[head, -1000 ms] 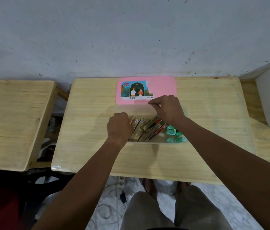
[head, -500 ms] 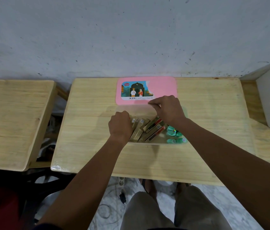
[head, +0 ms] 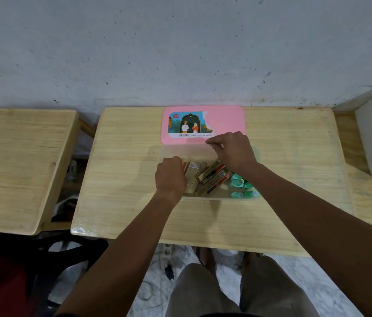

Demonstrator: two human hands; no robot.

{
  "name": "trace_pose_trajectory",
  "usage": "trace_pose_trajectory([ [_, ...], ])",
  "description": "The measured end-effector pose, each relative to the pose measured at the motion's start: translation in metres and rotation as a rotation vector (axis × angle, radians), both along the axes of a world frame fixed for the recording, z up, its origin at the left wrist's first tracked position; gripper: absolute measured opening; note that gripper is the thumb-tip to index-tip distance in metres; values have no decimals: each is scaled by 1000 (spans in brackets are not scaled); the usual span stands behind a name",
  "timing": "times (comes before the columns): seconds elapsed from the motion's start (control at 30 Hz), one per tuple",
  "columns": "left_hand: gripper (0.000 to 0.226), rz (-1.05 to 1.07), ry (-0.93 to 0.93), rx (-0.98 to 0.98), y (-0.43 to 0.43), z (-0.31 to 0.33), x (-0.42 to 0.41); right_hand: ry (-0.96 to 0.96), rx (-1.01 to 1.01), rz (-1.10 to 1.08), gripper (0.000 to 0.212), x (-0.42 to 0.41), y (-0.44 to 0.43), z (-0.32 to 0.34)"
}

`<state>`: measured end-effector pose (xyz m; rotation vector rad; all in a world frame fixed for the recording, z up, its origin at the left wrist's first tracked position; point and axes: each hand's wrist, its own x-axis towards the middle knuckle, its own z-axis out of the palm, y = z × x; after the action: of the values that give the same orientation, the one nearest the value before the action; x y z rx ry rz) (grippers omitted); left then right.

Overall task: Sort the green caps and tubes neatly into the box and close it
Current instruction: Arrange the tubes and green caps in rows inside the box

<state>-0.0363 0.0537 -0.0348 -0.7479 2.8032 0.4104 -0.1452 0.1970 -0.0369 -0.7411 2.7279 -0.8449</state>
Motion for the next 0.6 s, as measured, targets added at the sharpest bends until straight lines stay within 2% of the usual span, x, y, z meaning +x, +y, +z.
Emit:
trace_pose_trajectory([
  [0.2, 8, 28, -9, 49, -9, -13, -4, 4, 5, 3, 20, 0, 0, -1],
  [0.37, 20, 47, 18, 86, -15, -22, -8, 17, 12, 6, 20, 0, 0, -2],
  [0.6, 12, -26, 16, -6, -9, -11, 0, 17, 6, 6, 19, 0, 0, 0],
])
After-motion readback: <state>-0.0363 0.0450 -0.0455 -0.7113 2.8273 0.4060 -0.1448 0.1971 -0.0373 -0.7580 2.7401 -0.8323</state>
